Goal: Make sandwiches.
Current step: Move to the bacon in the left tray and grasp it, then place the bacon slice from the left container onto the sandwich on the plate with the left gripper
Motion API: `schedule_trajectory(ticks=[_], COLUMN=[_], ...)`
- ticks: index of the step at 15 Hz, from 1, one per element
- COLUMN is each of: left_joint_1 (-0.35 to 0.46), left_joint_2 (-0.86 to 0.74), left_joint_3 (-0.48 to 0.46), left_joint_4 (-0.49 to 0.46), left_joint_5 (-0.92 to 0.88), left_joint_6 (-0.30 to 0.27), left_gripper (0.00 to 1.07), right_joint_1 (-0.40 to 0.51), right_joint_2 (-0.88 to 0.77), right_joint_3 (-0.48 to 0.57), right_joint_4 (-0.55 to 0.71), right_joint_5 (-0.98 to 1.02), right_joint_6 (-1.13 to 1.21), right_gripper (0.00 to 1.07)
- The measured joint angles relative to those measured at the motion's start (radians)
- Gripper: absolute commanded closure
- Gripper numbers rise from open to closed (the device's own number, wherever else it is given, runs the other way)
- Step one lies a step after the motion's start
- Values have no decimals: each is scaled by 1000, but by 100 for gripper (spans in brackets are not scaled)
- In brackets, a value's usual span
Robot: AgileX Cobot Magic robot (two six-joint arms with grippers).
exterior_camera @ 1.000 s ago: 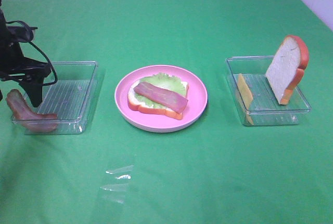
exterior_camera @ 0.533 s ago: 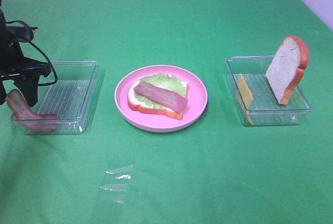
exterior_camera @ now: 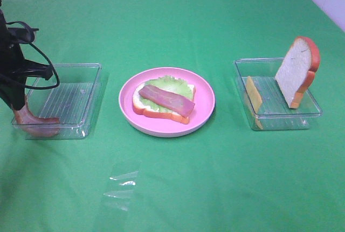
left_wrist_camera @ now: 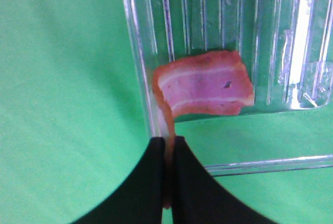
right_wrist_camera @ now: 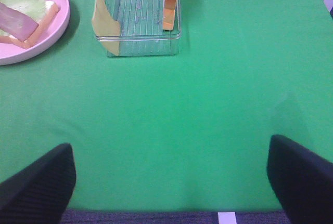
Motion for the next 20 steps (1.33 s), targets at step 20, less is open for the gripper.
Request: schedule_trajectory(ticks=[20], left_joint_1=[-242], left_joint_2=[-157], left_joint_3=[-282], left_joint_4=[-527], left_joint_5=[-106], left_joint_6=[67], left_gripper=[107], right_joint_1=[0], right_joint_2=[0], right_joint_3=[0], right_joint_4=[0], right_joint_5=[0], right_joint_6=[0], right_gripper=[12])
